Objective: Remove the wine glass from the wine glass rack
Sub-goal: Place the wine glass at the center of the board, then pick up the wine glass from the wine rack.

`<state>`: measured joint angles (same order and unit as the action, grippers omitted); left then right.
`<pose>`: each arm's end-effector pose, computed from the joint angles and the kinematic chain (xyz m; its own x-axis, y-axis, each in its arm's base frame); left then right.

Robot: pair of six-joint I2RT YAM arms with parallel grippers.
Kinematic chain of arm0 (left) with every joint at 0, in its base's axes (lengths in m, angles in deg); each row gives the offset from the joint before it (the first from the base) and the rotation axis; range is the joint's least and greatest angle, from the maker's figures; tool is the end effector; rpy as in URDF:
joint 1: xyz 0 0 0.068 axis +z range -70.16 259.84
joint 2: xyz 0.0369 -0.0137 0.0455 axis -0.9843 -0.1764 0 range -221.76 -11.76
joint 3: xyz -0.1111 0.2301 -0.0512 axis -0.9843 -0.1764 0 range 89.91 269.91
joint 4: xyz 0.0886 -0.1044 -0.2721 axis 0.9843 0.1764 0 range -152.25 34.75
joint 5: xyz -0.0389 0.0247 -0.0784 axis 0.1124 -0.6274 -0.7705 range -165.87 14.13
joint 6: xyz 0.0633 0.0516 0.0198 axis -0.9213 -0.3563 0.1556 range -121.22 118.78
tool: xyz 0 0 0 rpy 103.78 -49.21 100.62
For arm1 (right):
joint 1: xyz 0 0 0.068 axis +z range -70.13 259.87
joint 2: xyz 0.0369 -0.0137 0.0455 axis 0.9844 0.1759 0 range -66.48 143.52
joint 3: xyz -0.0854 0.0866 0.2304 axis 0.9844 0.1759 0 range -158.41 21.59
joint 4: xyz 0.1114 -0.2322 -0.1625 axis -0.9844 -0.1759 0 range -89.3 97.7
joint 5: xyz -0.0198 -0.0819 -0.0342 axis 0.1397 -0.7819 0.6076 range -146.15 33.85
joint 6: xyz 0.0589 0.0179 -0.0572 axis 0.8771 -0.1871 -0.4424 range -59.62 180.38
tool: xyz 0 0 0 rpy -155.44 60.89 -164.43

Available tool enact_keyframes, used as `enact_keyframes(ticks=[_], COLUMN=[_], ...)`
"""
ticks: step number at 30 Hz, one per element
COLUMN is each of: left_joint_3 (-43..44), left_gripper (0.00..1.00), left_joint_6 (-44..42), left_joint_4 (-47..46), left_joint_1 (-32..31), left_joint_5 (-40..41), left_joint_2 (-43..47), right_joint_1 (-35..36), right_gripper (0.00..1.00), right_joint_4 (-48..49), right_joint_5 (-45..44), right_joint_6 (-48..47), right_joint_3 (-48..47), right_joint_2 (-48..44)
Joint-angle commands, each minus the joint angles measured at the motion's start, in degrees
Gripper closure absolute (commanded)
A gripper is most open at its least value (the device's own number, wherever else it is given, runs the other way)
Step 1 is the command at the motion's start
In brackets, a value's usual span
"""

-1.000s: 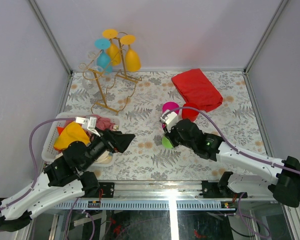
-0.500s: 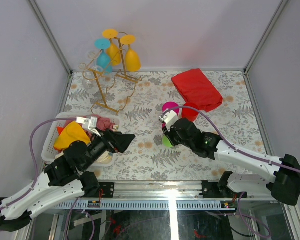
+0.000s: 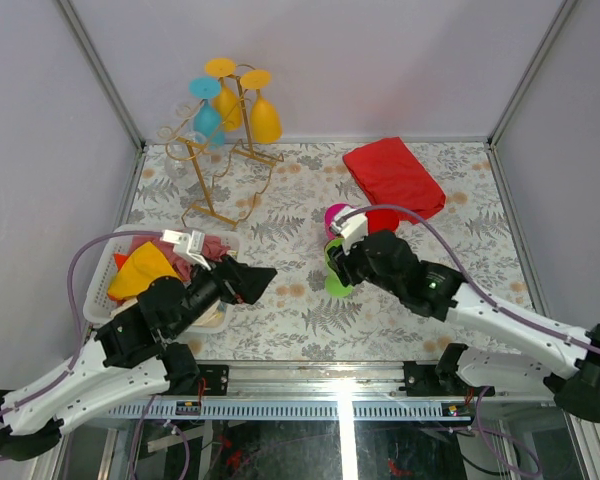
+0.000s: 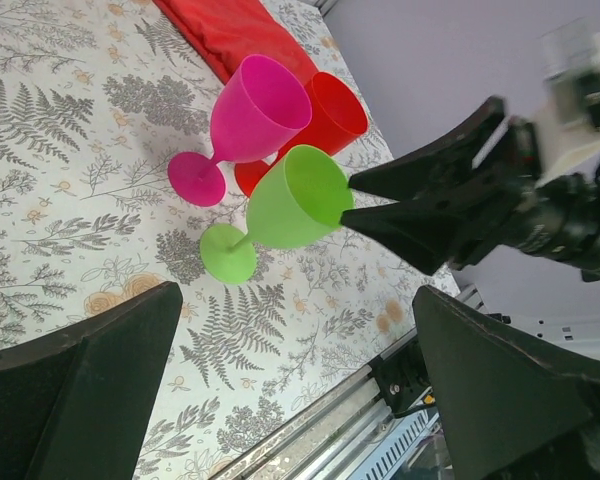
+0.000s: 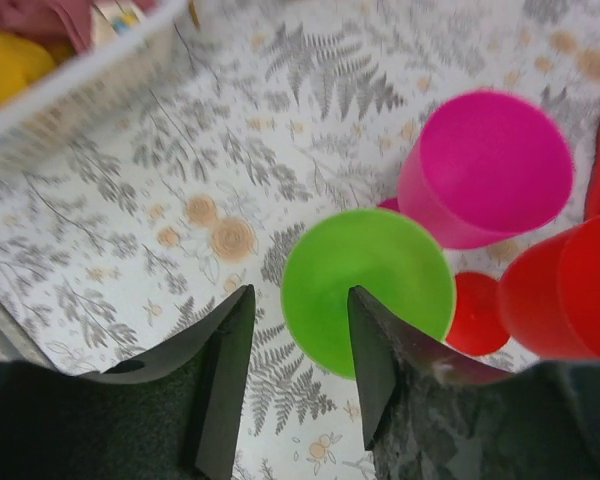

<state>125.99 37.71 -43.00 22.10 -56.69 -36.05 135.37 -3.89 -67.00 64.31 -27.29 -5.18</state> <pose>0.1301 -0.1608 0.3164 -0.4466 -0.4045 -0.7981 0.4424 0.6755 -0.5899 0.1981 0.2638 0.2705 -0.2787 -0.2867 -0.9166 -0.6946 0.7193 -0.0138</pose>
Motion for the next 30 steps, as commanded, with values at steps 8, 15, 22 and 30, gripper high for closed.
enact_keyframes(ticks=[8,15,22,30], left_joint_3=[15.3,34.5,45.5,58.6], left_gripper=[0.0,0.0,0.0,0.0], left_joint_6=[-9.7,-12.5,-8.2,-2.1], left_joint_4=[-5.9,-2.6,-7.6,-9.9], left_joint_1=[0.5,18.9,34.4,46.6], left_joint_5=[4.8,-14.1,-28.5,-33.9], left_joint_2=[-16.9,-32.8,-44.9,-61.2], right_joint_1=[0.4,0.4,0.4,0.4], right_gripper=[0.17,0.11,0.11,0.09], right_joint_4=[5.5,2.3,2.5,-0.7], right_joint_5=[-11.9,-10.3,-5.3,-3.7], right_joint_6=[2.4,5.4,6.3,4.8], right_joint_3=[0.1,4.0,6.4,4.7], right_joint_2=[-20.0,-24.9,-28.7,-28.2])
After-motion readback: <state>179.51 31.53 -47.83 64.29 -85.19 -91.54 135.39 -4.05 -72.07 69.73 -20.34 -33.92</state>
